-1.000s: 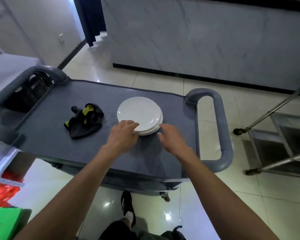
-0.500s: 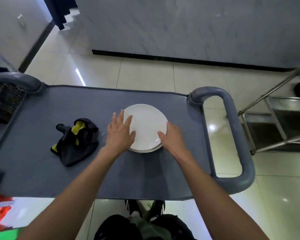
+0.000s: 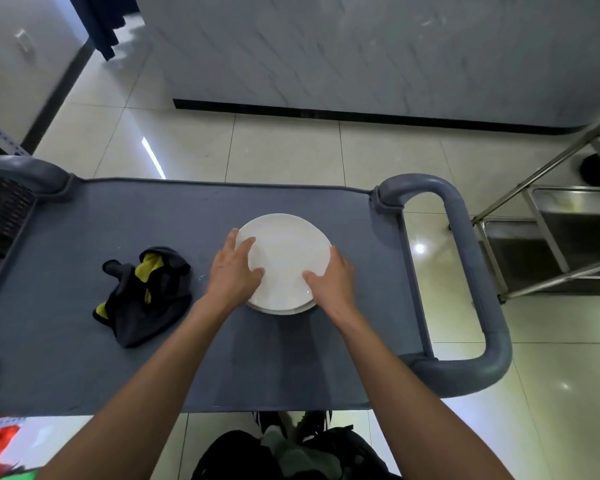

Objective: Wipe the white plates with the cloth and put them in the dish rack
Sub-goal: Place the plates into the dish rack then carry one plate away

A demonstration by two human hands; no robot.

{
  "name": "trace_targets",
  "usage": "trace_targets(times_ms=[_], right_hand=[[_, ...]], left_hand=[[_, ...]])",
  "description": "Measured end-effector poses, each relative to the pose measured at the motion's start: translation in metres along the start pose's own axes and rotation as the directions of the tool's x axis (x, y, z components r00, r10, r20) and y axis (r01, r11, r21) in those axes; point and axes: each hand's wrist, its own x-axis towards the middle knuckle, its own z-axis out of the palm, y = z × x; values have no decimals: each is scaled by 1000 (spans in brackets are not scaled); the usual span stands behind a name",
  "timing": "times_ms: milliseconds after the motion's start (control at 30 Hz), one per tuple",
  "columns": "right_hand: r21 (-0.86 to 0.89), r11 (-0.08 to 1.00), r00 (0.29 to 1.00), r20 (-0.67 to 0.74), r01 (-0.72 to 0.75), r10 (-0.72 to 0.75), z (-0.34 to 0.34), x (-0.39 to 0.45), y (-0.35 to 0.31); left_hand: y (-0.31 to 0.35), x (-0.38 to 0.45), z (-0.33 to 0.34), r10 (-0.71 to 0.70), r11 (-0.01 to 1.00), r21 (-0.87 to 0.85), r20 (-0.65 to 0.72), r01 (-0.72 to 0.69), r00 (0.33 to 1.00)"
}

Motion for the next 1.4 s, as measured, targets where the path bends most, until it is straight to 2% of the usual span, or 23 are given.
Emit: trace_targets(times_ms=[233, 533, 767, 900, 1233, 1400], right_hand=[[243, 958, 987, 1, -154, 159, -2, 3, -7], [424, 892, 979, -54, -153, 194, 3, -6, -8], [587, 787, 970, -13, -191, 245, 5, -12, -6], [614, 768, 971, -12, -182, 239, 7, -11, -12], [562, 823, 986, -75, -83, 151, 9, -20, -17], [637, 771, 983, -146, 9, 108, 10, -26, -21]], left_hand=[[3, 0, 0, -17, 998, -55, 4, 17, 1000], [3, 3, -1, -16, 983, -182, 5, 17, 1000], [-3, 9, -2, -12, 975, -223, 31, 19, 999], [-6, 8, -2, -7, 969, -246, 23, 12, 1000], [-11, 11, 1, 10, 963, -271, 22, -4, 1000], [-11, 11, 3, 11, 951, -308, -2, -11, 1000]])
